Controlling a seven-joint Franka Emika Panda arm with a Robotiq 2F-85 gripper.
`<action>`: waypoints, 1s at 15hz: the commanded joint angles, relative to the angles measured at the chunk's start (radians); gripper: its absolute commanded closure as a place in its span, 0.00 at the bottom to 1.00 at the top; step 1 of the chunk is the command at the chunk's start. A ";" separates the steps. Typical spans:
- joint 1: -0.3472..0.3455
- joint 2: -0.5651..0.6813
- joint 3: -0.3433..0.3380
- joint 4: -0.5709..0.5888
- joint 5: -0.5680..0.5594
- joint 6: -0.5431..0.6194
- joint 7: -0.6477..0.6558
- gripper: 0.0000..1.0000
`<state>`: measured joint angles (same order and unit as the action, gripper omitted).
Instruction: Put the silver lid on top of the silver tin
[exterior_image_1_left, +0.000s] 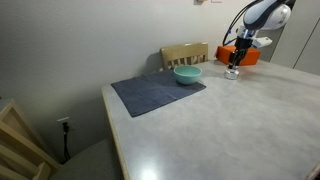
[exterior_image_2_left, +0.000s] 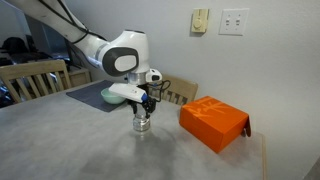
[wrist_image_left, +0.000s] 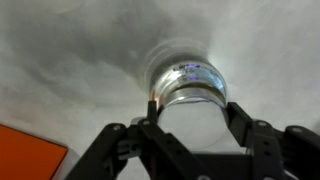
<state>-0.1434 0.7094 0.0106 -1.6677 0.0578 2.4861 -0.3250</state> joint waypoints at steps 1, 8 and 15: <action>-0.001 -0.043 0.012 -0.114 -0.021 0.132 0.003 0.56; -0.032 -0.072 0.046 -0.232 -0.013 0.323 -0.013 0.56; -0.053 -0.110 0.077 -0.314 -0.017 0.415 -0.008 0.56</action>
<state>-0.1687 0.6359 0.0571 -1.9028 0.0554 2.8624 -0.3252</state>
